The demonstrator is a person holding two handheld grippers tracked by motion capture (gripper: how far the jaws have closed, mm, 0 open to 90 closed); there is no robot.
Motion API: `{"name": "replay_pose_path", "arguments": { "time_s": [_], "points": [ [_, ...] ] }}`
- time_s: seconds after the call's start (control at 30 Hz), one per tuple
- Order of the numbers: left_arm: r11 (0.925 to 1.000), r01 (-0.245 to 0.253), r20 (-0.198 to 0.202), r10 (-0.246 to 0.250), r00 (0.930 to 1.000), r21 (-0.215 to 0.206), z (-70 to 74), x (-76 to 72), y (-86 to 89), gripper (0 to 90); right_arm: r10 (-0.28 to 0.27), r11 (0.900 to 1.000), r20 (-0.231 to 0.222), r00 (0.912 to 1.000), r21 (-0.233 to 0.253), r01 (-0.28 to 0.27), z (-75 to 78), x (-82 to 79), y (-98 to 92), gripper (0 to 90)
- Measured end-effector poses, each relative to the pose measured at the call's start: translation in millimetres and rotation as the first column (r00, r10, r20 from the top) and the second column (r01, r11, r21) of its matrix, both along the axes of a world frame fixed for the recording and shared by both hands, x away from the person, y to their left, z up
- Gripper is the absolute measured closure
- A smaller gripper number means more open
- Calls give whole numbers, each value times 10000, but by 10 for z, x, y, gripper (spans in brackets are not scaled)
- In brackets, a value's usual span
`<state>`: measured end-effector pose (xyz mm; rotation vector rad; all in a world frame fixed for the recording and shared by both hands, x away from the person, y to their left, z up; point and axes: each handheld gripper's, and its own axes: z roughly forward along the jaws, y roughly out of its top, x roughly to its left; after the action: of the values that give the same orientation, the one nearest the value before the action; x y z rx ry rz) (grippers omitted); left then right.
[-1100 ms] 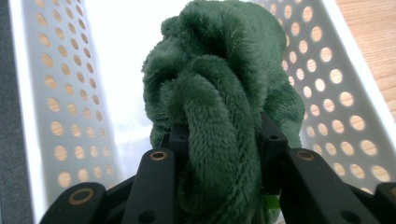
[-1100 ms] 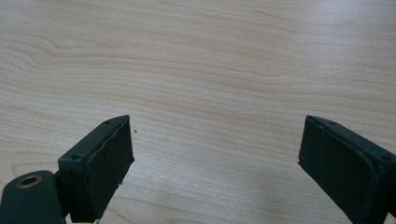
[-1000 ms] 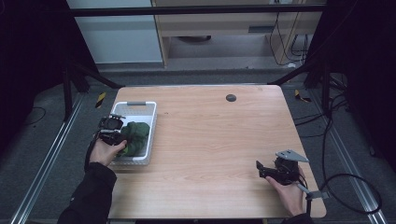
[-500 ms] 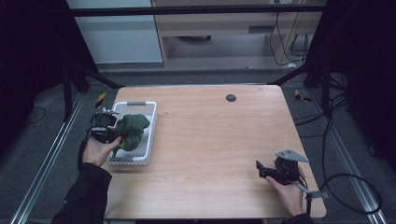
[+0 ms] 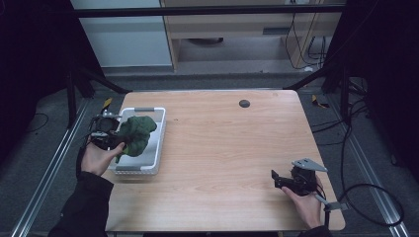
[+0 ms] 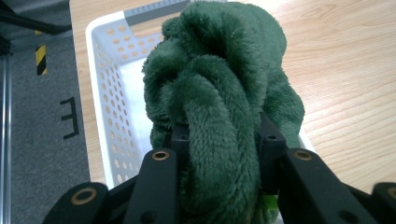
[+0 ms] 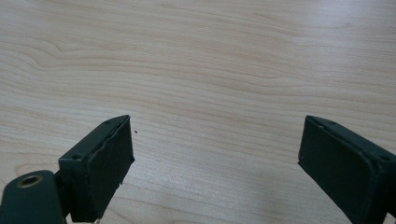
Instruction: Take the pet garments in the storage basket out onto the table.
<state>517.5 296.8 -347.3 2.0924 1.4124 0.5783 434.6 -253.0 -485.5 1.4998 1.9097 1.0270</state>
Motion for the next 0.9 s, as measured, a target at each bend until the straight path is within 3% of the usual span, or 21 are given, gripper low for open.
{"name": "replay_pose_path", "arguments": {
  "time_s": [0.5,0.9],
  "points": [
    [9976,658,407,-667,9969,228,245,-160,-99,674,15,10000,66,10000,-78,-15,8,-2,-1,103],
    [9883,1471,648,-1495,9866,401,395,-264,-305,675,44,9998,107,9999,-185,-43,7,-10,14,103]
  ]
}}
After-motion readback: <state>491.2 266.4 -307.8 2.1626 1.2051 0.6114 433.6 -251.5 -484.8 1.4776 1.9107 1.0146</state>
